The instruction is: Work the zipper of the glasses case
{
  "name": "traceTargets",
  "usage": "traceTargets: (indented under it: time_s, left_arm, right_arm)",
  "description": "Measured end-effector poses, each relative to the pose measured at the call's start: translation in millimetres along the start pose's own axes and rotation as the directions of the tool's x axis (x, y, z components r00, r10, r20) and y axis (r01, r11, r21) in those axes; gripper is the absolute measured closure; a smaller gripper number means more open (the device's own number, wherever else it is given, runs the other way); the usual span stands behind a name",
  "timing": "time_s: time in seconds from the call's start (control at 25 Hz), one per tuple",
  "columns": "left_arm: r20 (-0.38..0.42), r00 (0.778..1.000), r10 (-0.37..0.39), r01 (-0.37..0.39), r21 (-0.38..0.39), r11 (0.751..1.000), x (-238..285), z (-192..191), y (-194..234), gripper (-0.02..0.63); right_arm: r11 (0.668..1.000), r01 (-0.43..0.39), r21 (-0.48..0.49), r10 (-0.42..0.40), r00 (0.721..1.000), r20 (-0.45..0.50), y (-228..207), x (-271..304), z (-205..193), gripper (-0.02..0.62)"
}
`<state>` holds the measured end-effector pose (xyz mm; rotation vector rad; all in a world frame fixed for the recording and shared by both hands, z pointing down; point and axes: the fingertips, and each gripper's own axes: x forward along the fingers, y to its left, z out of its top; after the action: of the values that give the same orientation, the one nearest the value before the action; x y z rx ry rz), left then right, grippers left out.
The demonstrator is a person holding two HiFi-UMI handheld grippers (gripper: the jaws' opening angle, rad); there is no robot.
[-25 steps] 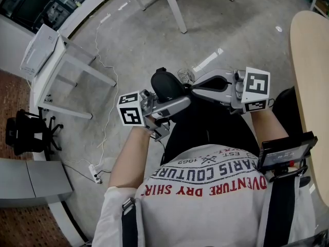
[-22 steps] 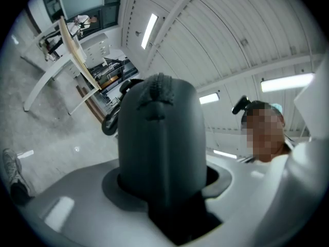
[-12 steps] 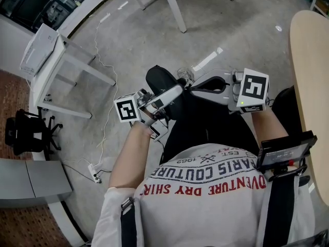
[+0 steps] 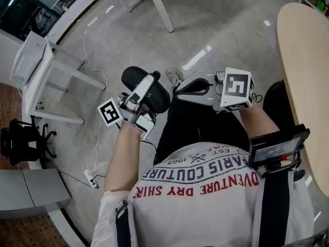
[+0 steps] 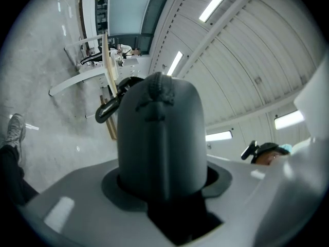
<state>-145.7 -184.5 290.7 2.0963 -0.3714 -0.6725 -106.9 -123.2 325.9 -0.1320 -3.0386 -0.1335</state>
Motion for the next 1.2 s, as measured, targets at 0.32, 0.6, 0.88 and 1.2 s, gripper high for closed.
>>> traceTargets:
  time_s: [0.32, 0.6, 0.88, 1.2]
  left_arm:
    - [0.091, 0.995, 0.027, -0.026, -0.008, 1.0, -1, 15, 3, 0.363]
    - [0.166, 0.984, 0.06, -0.06, -0.006, 0.998, -1, 27, 6, 0.362]
    - [0.255, 0.964, 0.08, -0.075, -0.029, 0.997, -3, 37, 10, 0.362]
    - [0.366, 0.923, 0.118, -0.091, -0.09, 0.992, -11, 45, 21, 0.362]
  right_arm:
    - [0.999, 0.003, 0.037, -0.004, 1.0, 0.007, 0, 0, -1, 0.598]
    - [0.998, 0.009, 0.069, -0.01, 1.0, 0.017, -2, 0, -2, 0.597]
    - [0.998, 0.006, 0.066, -0.007, 1.0, 0.013, 0, 1, -4, 0.597]
    - [0.997, -0.008, 0.081, 0.007, 1.0, 0.009, 5, 7, -9, 0.597]
